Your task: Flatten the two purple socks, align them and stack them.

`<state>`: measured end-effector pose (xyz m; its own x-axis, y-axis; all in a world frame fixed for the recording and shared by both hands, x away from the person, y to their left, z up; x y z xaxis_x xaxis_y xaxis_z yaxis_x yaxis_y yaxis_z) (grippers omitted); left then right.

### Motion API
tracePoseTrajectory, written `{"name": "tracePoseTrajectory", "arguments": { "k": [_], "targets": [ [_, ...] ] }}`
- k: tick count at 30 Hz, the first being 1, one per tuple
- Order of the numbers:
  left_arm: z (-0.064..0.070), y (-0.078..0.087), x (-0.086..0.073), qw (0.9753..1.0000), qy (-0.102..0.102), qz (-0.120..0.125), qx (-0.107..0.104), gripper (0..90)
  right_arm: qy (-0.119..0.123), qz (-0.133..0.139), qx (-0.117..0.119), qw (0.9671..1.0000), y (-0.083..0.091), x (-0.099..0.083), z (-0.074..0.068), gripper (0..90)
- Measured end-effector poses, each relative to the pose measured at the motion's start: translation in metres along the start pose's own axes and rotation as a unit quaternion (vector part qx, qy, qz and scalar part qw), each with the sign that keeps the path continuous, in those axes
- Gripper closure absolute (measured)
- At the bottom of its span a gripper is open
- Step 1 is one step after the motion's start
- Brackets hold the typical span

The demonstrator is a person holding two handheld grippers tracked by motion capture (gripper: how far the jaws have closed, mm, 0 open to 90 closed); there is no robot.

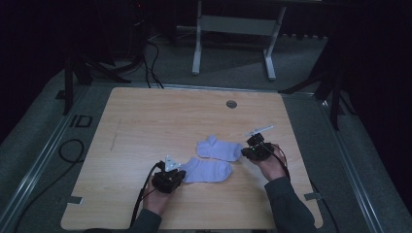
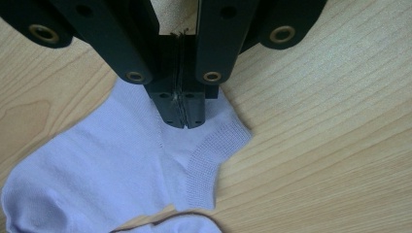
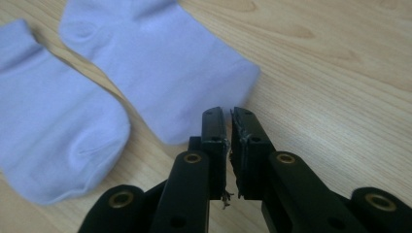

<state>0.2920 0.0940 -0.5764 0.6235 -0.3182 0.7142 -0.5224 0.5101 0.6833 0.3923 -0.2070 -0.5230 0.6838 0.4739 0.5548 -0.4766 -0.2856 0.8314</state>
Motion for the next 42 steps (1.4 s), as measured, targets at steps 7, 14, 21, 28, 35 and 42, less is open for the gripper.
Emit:
{"name": "tracePoseTrajectory", "arguments": {
  "k": [7, 14, 21, 28, 35, 42],
  "targets": [
    [0.0, 0.0, 0.0, 1.0, 0.0, 0.001, 0.001, 88.8, 0.015, 0.044, 0.009, 0.9989, 0.017, 0.015, -0.006, 73.3],
    [0.0, 0.0, 0.0, 1.0, 0.0, 0.0, 0.0, 88.8, 0.052, 0.055, 0.023, 0.9968, 0.007, 0.037, -0.025, 66.4],
    [0.0, 0.0, 0.0, 1.0, 0.0, 0.0, -0.001, 88.4, 0.064, 0.066, 0.057, 0.9941, -0.012, 0.057, -0.042, 62.7],
    [0.0, 0.0, 0.0, 1.0, 0.0, 0.0, -0.002, 88.3, 0.067, 0.06, 0.07, 0.9935, -0.031, 0.068, -0.052, 61.9],
    [0.0, 0.0, 0.001, 1.0, -0.001, 0.0, -0.002, 88.1, 0.07, 0.054, 0.077, 0.9931, -0.041, 0.076, -0.059, 61.9],
    [0.0, -0.001, 0.001, 1.0, -0.003, 0.0, -0.002, 87.9, 0.072, 0.046, 0.079, 0.9932, -0.052, 0.077, -0.061, 61.6]
  ]
}}
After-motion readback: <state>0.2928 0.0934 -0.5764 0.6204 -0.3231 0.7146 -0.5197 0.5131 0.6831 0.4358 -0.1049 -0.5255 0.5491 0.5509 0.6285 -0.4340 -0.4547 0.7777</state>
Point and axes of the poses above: each handheld gripper's, and its own axes: y roughly backward along the jaws, x roughly out of its top, z roughly to its right, the point moved 2 cm from there along -y, roughly forward along the jaws, and after that the axes turned 4 degrees about -x, right-handed, at the moved point
